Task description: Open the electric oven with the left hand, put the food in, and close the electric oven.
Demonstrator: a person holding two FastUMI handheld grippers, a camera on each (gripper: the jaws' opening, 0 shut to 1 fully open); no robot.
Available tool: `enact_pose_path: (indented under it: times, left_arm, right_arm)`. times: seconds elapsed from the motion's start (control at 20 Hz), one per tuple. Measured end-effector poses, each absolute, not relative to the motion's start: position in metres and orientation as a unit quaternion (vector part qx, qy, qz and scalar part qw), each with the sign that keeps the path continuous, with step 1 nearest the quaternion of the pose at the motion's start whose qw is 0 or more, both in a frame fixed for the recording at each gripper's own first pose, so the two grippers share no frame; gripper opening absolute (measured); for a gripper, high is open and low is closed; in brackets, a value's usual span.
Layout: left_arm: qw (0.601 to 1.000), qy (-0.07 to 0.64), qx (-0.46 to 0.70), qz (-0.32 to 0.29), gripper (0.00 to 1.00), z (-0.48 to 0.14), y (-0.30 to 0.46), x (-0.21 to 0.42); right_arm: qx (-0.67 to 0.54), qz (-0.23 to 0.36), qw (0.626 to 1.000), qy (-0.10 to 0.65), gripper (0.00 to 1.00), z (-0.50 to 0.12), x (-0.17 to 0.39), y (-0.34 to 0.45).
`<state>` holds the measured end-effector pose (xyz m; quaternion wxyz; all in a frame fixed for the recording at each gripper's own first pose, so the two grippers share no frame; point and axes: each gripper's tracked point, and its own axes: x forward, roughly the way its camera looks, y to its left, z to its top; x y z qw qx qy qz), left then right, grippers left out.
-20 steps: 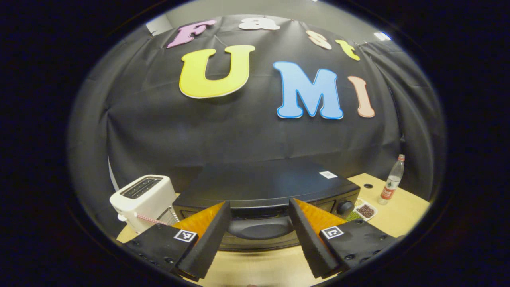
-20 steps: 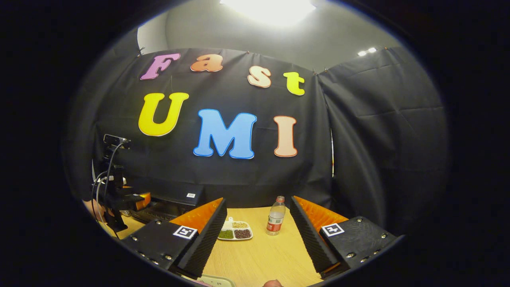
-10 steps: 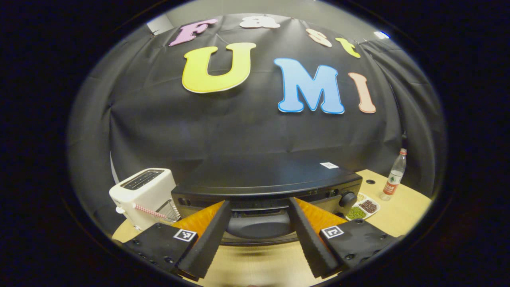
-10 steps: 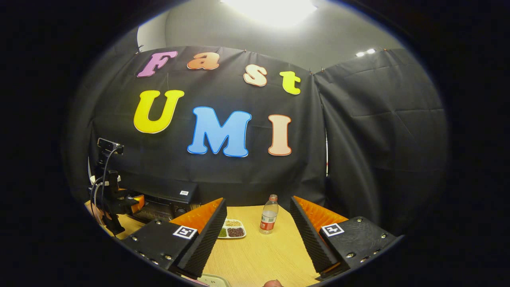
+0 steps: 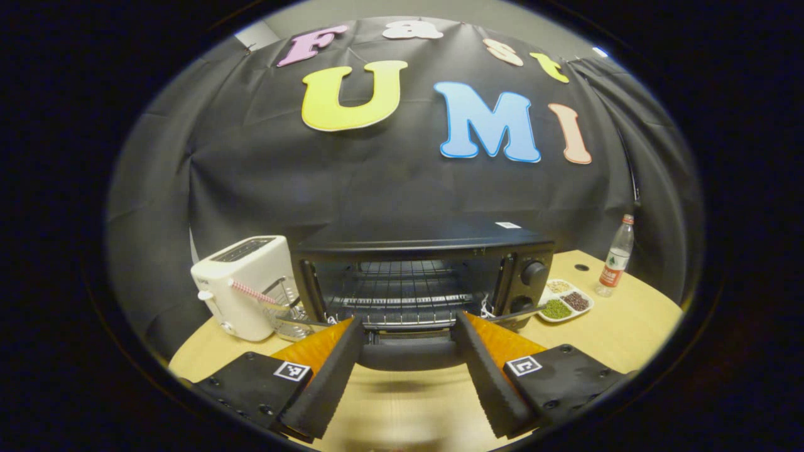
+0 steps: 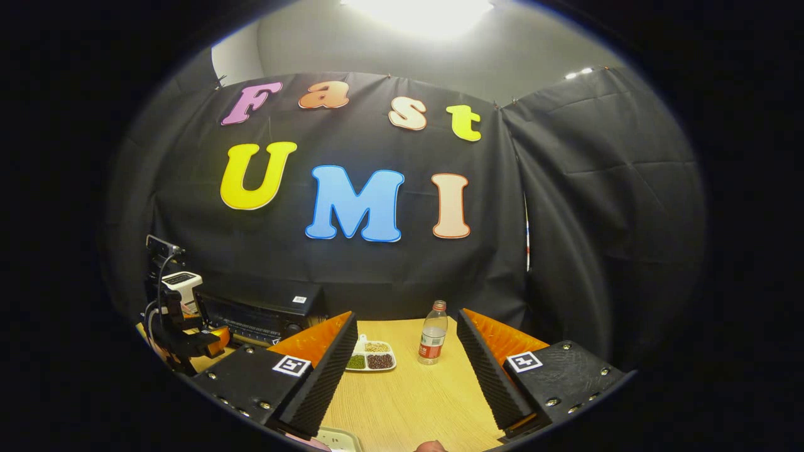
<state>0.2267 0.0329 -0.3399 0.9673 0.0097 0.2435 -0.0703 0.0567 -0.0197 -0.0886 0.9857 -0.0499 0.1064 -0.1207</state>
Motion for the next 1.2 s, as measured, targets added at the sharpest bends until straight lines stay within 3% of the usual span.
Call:
enact_pose_path:
  times: [0.95, 1.2]
  left_arm:
    - [0.955, 0.291, 0.032, -0.054, 1.00, -0.399, 0.029, 0.167]
    - [0.961, 0.273, 0.025, -0.049, 0.98, -0.369, 0.035, 0.149]
  right_arm:
    - [0.008, -0.074, 0.977, 0.201, 0.98, -0.129, 0.040, -0.019]
    - [0.017, -0.038, 0.973, 0.226, 0.98, -0.146, 0.045, -0.006]
